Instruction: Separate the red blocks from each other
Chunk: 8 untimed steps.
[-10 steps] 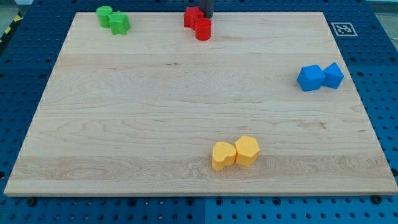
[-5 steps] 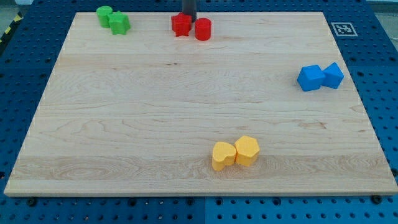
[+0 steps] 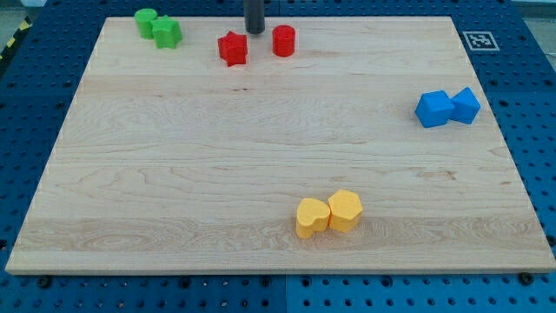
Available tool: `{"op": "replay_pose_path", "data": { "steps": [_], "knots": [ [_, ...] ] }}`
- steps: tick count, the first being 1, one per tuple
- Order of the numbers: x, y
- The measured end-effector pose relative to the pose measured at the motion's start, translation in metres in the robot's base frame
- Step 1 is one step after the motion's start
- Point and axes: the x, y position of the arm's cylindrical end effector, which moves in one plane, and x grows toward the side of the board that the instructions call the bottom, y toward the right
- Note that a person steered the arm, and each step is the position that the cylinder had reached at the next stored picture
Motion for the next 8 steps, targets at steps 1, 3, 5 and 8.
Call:
{"op": "replay_pose_path", "data": {
  "steps": [1, 3, 5, 8],
  "knots": [
    [0.001, 0.026],
    [0.016, 0.054],
    [0.018, 0.037],
    [0.016, 0.022]
  ]
}}
